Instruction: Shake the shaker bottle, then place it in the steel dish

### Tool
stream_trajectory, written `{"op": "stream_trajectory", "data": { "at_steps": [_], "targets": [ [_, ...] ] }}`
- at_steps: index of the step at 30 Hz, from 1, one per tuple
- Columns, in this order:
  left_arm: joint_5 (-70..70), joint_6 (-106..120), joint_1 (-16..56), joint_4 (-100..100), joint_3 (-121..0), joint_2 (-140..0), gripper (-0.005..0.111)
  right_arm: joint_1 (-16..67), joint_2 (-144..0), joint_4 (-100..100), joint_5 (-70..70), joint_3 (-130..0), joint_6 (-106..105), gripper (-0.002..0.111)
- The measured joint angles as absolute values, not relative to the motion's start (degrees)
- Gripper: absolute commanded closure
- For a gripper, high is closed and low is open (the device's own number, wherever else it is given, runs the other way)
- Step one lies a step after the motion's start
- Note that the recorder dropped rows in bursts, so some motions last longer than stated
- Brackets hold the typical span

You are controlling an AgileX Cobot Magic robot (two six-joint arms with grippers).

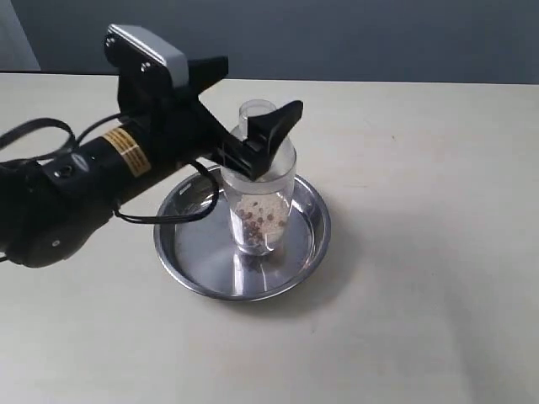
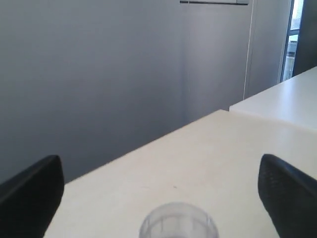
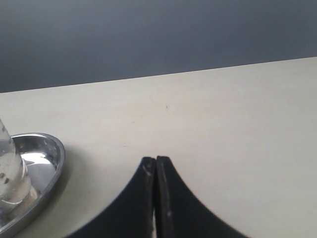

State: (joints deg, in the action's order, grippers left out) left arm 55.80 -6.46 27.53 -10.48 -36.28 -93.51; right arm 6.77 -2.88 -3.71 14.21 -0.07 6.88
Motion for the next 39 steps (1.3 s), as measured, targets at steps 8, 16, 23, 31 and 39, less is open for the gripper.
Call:
{"op": "stream_trajectory", "data": {
  "at_steps": [8,16,23,31,39],
  "targets": [
    [33.86,-1.42,27.53,-9.81,-36.28,-71.93,0.082,6.77,-2.88,-3.71,14.21,-0.07,6.88,0.109],
    [-0.87,-1.1,27.53,-9.81,-36.28,-47.36,0.106,6.77,-2.88,-3.71,14.21,-0.07,6.88,0.109],
    [-19.4,-1.1,27.53,-9.21,-33.1,-23.09,0.106,6.77,-2.88,-3.71,14.21,-0.07,6.88,0.109],
    [-34.61,-3.39,27.53,-8.93,-30.19,-0.6,0.106,6.77,-2.88,-3.71,14.15,-0.07,6.88,0.109],
    [-41.3,-4.4,27.53,-7.03,-30.19,-0.47,0.106,6.77,-2.88,-3.71,14.29,-0.07,6.88,0.109]
  ]
}}
